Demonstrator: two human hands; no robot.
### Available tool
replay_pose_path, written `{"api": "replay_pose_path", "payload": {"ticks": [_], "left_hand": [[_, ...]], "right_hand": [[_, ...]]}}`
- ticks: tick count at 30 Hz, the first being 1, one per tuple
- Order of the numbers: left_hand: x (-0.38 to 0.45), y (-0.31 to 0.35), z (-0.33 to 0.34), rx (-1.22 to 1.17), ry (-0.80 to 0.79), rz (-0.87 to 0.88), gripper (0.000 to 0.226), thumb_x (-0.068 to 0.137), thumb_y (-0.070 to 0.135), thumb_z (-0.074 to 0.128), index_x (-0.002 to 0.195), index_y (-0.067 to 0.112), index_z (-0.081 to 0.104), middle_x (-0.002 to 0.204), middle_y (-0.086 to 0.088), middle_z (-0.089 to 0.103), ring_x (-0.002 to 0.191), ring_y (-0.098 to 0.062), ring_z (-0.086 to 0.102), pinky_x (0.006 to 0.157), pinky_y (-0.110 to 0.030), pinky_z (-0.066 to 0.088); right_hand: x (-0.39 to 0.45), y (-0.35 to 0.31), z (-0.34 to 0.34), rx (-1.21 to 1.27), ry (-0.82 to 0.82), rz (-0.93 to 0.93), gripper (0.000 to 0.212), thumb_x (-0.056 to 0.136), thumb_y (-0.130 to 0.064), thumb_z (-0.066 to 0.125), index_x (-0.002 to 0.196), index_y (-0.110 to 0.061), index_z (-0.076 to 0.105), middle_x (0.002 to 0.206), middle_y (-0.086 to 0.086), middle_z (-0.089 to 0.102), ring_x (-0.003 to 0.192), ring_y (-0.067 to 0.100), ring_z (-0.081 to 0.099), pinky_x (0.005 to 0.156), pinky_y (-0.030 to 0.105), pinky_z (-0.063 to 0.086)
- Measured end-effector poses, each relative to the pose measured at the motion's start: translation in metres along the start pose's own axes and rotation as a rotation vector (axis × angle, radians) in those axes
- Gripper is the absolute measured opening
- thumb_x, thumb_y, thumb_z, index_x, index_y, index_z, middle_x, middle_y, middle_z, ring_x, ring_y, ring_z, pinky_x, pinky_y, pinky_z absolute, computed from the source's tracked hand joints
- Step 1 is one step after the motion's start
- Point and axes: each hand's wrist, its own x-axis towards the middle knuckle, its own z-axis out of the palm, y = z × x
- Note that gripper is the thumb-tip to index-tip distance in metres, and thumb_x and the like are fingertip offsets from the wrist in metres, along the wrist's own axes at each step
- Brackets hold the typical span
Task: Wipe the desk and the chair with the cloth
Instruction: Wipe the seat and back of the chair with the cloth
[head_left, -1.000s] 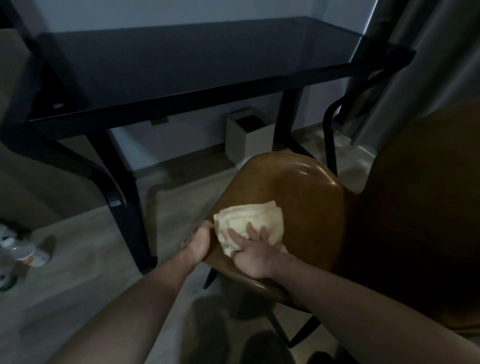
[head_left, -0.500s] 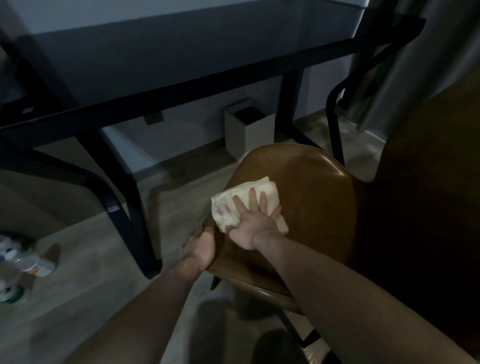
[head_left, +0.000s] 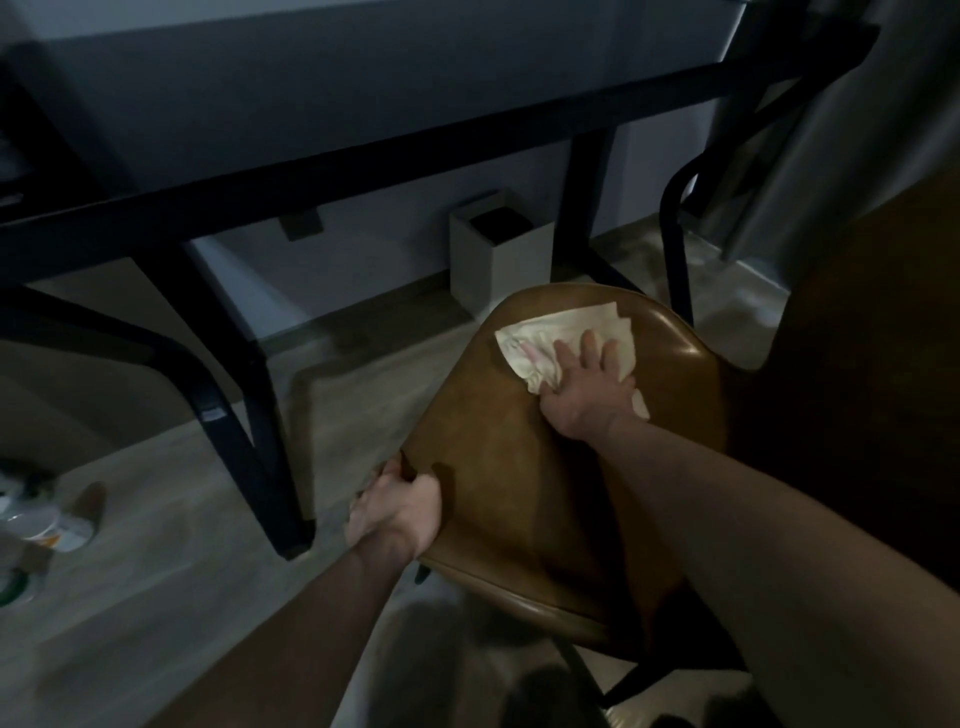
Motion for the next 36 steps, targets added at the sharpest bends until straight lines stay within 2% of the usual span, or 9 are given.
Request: {"api": "replay_pose_path", "payload": {"ticks": [10,16,22,29,36], "left_hand": [[-0.02,0.005,-0.011,-0.031,-0.037,-0.025,0.071,0.097,0.048,0.037,0.166,0.034,0.026,0.169,-0.005,0.032,0.15,-0.035,0.036,0.123,-0.045,0.028],[-0.028,0.005,-0.014,-0.058,-0.048,-0.022,0.068,0.099,0.047,0.037,0.165,0.031,0.028,0.168,-0.007,0.033,0.15,-0.036,0.035,0.124,-0.045,0.028],[-0.021,0.005,-0.012,-0.059,-0.039,-0.014,0.064,0.103,0.047,0.037,0.165,0.03,0.031,0.167,-0.009,0.035,0.149,-0.038,0.036,0.123,-0.043,0.027],[-0.011,0.002,-0.006,-0.016,-0.012,0.015,0.065,0.105,0.058,0.035,0.165,0.035,0.026,0.168,-0.006,0.033,0.149,-0.037,0.036,0.123,-0.046,0.027],[-0.004,-0.003,-0.005,0.045,-0.03,0.091,0.069,0.105,0.058,0.034,0.167,0.031,0.021,0.172,-0.002,0.026,0.153,-0.033,0.032,0.124,-0.04,0.026]], "right_hand": [[-0.115,-0.006,0.026,0.003,-0.112,-0.095,0.078,0.102,-0.047,0.046,0.167,-0.038,0.004,0.177,0.007,-0.009,0.162,0.038,-0.007,0.127,0.064,0.015],[-0.165,0.001,0.033,0.037,-0.115,-0.041,0.081,0.102,-0.047,0.049,0.167,-0.036,0.002,0.176,0.008,-0.01,0.161,0.04,-0.009,0.126,0.065,0.013],[-0.137,-0.006,0.038,0.098,-0.034,0.084,0.086,0.099,-0.047,0.051,0.168,-0.035,0.0,0.176,0.008,-0.012,0.161,0.04,-0.014,0.125,0.069,-0.004],[-0.051,0.014,0.007,0.174,0.035,0.339,0.083,0.102,-0.048,0.047,0.169,-0.031,0.0,0.176,0.01,-0.014,0.16,0.041,-0.014,0.124,0.071,-0.002],[-0.003,0.029,-0.001,0.174,0.156,0.405,0.084,0.101,-0.046,0.049,0.169,-0.033,0.0,0.176,0.003,-0.018,0.16,0.043,-0.012,0.123,0.074,-0.002]]}}
